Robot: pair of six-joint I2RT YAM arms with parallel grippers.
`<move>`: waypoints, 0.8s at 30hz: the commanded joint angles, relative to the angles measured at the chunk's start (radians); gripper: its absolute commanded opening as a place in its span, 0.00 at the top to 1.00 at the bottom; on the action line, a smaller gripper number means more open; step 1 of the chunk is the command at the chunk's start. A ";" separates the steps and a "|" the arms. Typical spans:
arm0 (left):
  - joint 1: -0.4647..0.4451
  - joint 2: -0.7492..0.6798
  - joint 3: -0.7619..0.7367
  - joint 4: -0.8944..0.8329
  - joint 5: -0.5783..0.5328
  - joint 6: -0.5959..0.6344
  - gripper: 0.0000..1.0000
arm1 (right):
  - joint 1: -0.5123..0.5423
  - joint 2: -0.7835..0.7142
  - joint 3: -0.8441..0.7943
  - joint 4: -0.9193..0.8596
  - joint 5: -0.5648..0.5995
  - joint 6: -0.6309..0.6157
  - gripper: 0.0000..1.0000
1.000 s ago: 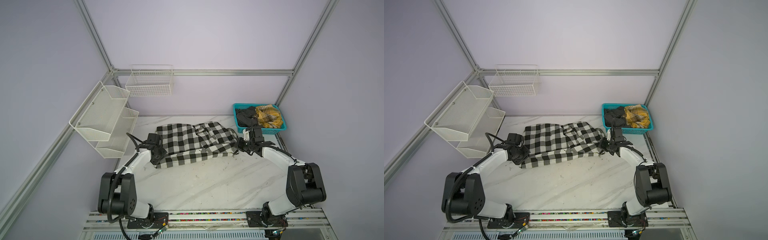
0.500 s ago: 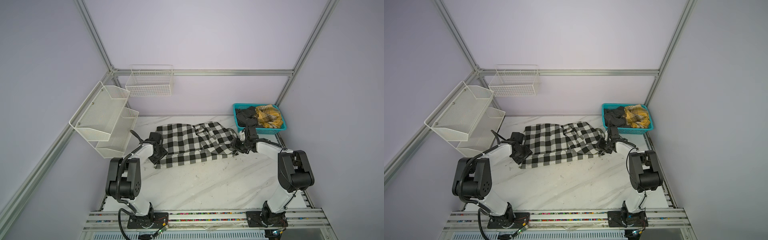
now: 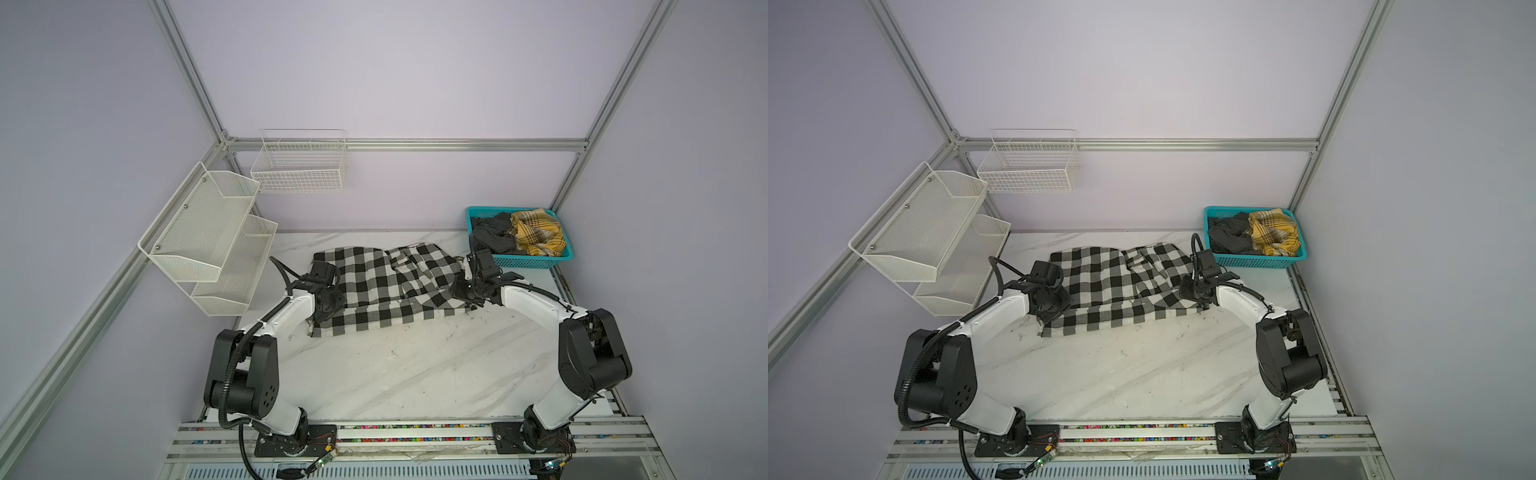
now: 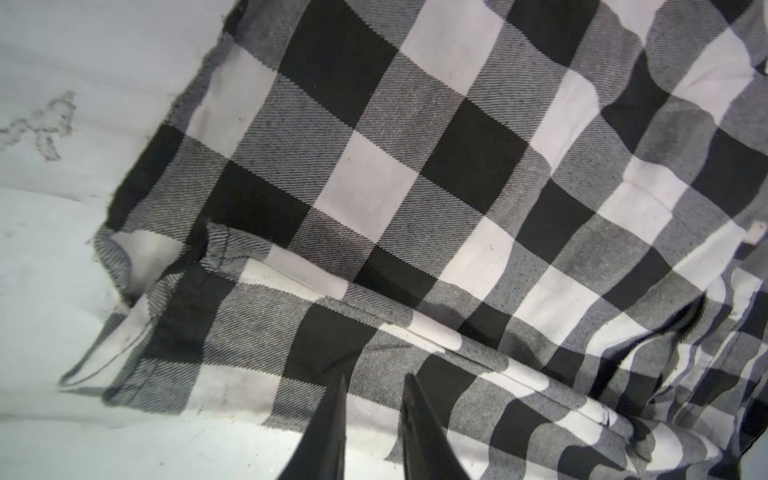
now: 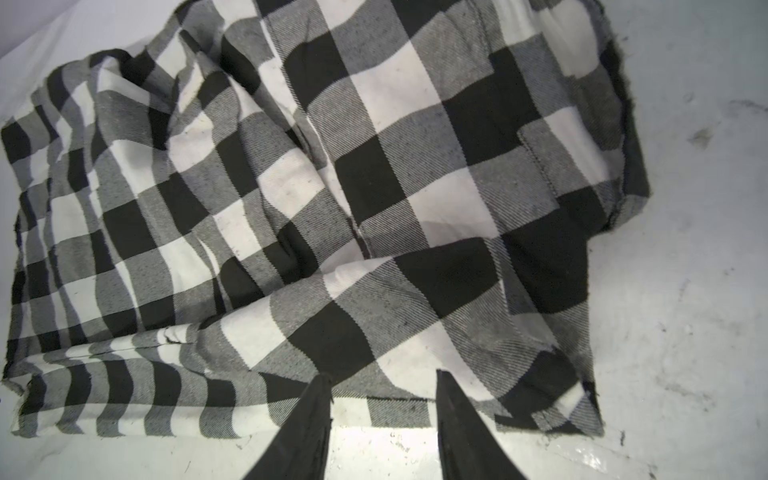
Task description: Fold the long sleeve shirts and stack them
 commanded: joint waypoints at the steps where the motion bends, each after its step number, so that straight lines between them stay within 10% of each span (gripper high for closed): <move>1: 0.007 0.052 -0.019 0.035 0.031 -0.008 0.84 | -0.007 0.065 -0.004 -0.012 0.031 -0.018 0.57; 16: 0.021 0.064 -0.201 0.039 -0.032 0.000 1.00 | 0.019 0.029 -0.253 0.032 -0.017 0.007 0.54; 24: 0.018 -0.165 -0.358 -0.048 -0.029 0.000 1.00 | 0.035 -0.205 -0.341 -0.131 -0.058 0.021 0.54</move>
